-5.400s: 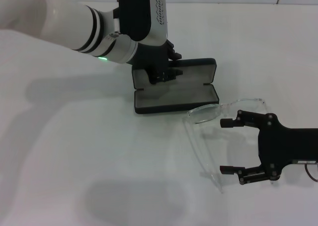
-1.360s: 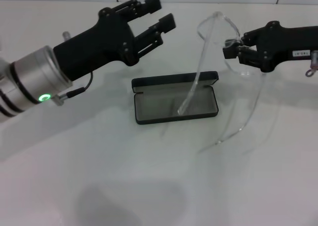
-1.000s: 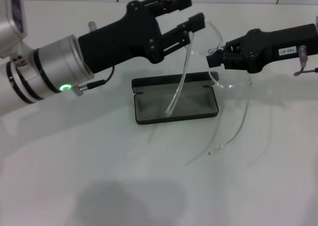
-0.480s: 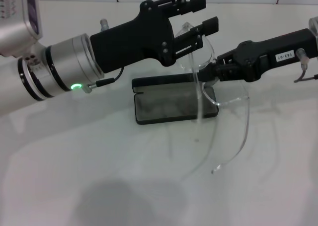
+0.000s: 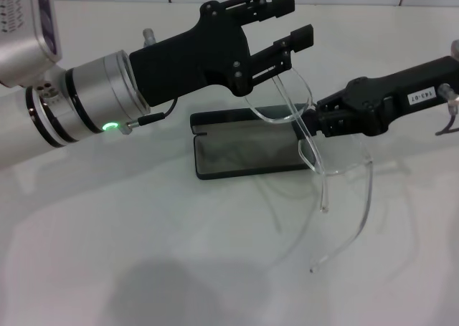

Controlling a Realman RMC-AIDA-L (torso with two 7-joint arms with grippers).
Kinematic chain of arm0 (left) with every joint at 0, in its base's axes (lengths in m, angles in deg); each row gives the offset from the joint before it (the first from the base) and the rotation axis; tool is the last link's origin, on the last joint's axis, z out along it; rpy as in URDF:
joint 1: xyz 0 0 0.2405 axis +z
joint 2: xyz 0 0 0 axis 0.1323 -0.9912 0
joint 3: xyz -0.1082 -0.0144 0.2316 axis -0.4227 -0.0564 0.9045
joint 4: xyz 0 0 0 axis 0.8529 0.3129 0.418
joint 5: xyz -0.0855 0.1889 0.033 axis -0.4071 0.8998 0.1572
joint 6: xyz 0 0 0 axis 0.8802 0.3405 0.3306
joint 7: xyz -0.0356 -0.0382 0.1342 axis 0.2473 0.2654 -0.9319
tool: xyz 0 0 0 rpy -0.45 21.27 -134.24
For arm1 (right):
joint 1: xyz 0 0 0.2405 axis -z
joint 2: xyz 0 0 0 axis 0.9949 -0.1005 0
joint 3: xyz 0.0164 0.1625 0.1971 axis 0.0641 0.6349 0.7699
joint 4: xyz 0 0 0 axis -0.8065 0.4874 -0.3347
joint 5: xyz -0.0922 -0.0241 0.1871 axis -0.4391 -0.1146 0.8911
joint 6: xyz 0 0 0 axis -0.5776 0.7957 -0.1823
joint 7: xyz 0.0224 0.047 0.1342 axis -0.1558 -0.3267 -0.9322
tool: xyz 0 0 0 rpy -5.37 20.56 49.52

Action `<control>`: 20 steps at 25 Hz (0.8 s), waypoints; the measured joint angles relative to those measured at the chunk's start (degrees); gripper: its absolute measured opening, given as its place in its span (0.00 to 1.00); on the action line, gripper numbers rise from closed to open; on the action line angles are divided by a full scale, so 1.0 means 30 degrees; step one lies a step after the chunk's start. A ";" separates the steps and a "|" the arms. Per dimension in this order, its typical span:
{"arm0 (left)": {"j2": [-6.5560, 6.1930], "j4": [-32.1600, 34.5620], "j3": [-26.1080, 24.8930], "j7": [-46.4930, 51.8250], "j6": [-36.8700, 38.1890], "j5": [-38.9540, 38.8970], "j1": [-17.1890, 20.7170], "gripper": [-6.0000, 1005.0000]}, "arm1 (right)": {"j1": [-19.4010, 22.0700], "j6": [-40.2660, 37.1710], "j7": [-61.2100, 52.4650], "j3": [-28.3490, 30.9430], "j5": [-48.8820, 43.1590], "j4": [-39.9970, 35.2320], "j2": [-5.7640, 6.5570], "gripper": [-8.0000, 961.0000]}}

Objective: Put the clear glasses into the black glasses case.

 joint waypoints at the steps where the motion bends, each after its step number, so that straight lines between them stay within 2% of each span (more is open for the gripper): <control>1: 0.0000 -0.0001 0.0000 -0.0027 -0.0001 0.0000 -0.0009 0.50 | 0.0017 -0.0119 0.0000 0.0023 0.0002 0.0061 0.0001 0.14; 8: -0.0003 0.0000 0.0000 -0.0246 0.0037 -0.0018 -0.0023 0.50 | 0.0031 -0.0204 0.0004 0.0229 0.0241 0.0425 -0.0080 0.14; 12: -0.0026 0.0087 -0.0033 -0.0250 0.0334 -0.0063 0.0101 0.50 | 0.0360 0.0507 -0.0001 0.0986 0.0276 0.0449 -0.0135 0.14; 20: -0.0128 0.0075 -0.0058 -0.0250 0.0833 -0.0004 0.0287 0.50 | 0.0810 0.1170 -0.0012 0.2136 0.0315 0.0396 0.0105 0.14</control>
